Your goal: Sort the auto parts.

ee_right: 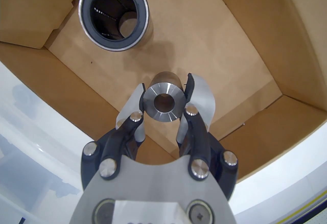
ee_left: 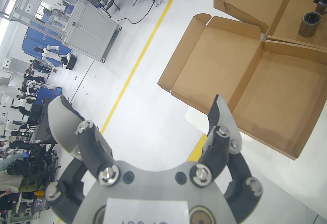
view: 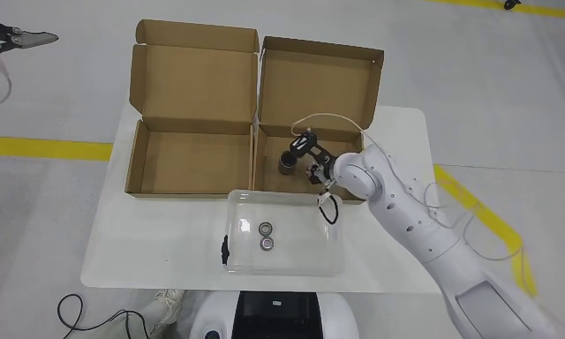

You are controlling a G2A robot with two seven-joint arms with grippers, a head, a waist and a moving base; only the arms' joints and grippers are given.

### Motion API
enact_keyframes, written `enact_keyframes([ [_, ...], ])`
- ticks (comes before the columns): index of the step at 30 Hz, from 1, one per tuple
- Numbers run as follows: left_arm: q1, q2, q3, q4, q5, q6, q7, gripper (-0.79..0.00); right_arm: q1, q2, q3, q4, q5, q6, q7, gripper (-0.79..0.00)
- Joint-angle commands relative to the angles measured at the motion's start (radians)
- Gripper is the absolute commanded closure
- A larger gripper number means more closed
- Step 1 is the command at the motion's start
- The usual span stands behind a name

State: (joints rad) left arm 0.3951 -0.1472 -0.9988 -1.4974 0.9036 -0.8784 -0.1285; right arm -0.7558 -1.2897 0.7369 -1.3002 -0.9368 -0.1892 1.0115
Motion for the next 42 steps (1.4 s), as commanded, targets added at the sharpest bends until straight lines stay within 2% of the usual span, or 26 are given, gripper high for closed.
enact_keyframes([
  [1,0.000,0.000,0.000,0.000,0.000,0.000,0.000,-0.785,0.008,-0.006,-0.008,0.014,0.005,0.001,-0.008,0.000],
  [3,0.000,0.000,0.000,0.000,0.000,0.000,0.000,-0.785,0.015,-0.012,-0.014,0.030,0.005,0.003,-0.017,-0.018],
  [7,0.000,0.000,0.000,0.000,0.000,0.000,0.000,-0.785,0.022,-0.020,-0.019,0.051,0.006,0.000,-0.037,-0.311],
  [11,0.000,0.000,0.000,0.000,0.000,0.000,0.000,-0.785,0.018,-0.021,-0.010,0.054,0.003,-0.002,-0.050,-0.471],
  [13,0.000,0.000,0.000,0.000,0.000,0.000,0.000,-0.785,0.012,-0.019,0.000,0.042,0.004,-0.010,-0.053,-0.517],
  [18,0.000,0.000,0.000,0.000,0.000,0.000,0.000,-0.785,-0.016,-0.004,0.039,-0.037,-0.026,-0.010,-0.056,-0.529],
  [28,0.000,0.000,0.000,0.000,0.000,0.000,0.000,-0.785,-0.180,0.053,0.167,-0.387,-0.143,-0.089,-0.086,-0.523],
  [31,0.000,0.000,0.000,0.000,0.000,0.000,0.000,-0.785,-0.233,0.067,0.194,-0.483,-0.162,-0.143,-0.118,-0.523],
  [35,0.000,0.000,0.000,0.000,0.000,0.000,0.000,-0.785,-0.302,0.081,0.215,-0.563,-0.180,-0.224,-0.185,-0.465],
  [39,0.000,0.000,0.000,0.000,0.000,0.000,0.000,-0.785,-0.355,0.091,0.216,-0.600,-0.188,-0.309,-0.263,-0.471],
  [42,0.000,0.000,0.000,0.000,0.000,0.000,0.000,-0.785,-0.371,0.096,0.198,-0.605,-0.224,-0.385,-0.276,-0.480],
])
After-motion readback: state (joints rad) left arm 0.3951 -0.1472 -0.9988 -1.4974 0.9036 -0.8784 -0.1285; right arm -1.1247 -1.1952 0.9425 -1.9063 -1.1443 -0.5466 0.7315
